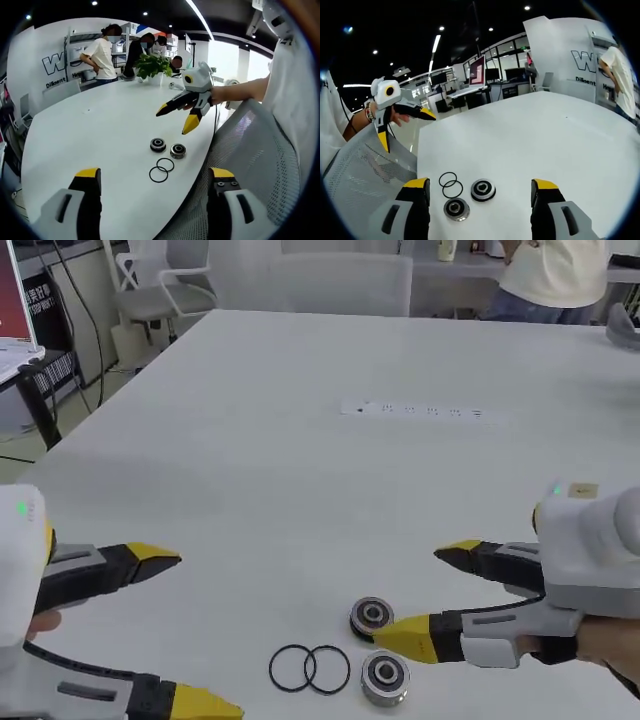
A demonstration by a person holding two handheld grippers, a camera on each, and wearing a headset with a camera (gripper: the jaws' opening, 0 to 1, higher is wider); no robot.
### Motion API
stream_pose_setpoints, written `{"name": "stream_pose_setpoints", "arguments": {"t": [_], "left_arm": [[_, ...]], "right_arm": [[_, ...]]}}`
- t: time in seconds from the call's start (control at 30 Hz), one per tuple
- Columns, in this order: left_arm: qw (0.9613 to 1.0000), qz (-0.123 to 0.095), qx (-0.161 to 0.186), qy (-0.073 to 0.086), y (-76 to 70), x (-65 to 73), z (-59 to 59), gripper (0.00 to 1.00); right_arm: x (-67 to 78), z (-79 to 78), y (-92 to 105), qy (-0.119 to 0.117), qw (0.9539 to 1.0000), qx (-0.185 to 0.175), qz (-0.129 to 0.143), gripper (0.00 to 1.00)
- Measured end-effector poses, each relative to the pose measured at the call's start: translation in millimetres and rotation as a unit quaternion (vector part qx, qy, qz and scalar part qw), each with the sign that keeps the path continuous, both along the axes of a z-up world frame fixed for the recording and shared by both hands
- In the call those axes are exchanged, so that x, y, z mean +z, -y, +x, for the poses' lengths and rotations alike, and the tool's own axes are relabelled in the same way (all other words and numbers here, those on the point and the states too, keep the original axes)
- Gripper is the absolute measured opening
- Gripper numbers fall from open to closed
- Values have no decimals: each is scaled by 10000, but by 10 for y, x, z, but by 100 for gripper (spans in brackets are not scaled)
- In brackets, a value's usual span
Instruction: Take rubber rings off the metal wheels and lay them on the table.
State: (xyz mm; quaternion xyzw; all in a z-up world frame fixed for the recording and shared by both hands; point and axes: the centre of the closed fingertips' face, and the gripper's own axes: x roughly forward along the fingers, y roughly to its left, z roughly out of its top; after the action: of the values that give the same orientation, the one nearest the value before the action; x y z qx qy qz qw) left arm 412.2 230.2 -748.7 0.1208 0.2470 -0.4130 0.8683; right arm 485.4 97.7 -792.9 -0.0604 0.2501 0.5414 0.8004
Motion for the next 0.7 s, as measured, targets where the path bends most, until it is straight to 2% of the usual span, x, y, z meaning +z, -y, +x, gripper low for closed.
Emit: {"name": "stream_pose_setpoints", "arguments": {"t": [0.17,0.33,0.43,0.7], "left_arm": [[9999,47,-103,130,34,98,52,87],[9989,158,-261,365,90,222,170,87],[9971,248,-461,548,152,314,243,86],[9923,417,-782,860,288,499,423,84]], "right_arm": [[-22,22,21,-8,10000,-43,-21,85],[-45,42,51,-50,9999,-125,-36,82],[-53,53,70,-49,9998,-176,-50,80],[-96,82,107,-9,9997,-194,-128,70]]}}
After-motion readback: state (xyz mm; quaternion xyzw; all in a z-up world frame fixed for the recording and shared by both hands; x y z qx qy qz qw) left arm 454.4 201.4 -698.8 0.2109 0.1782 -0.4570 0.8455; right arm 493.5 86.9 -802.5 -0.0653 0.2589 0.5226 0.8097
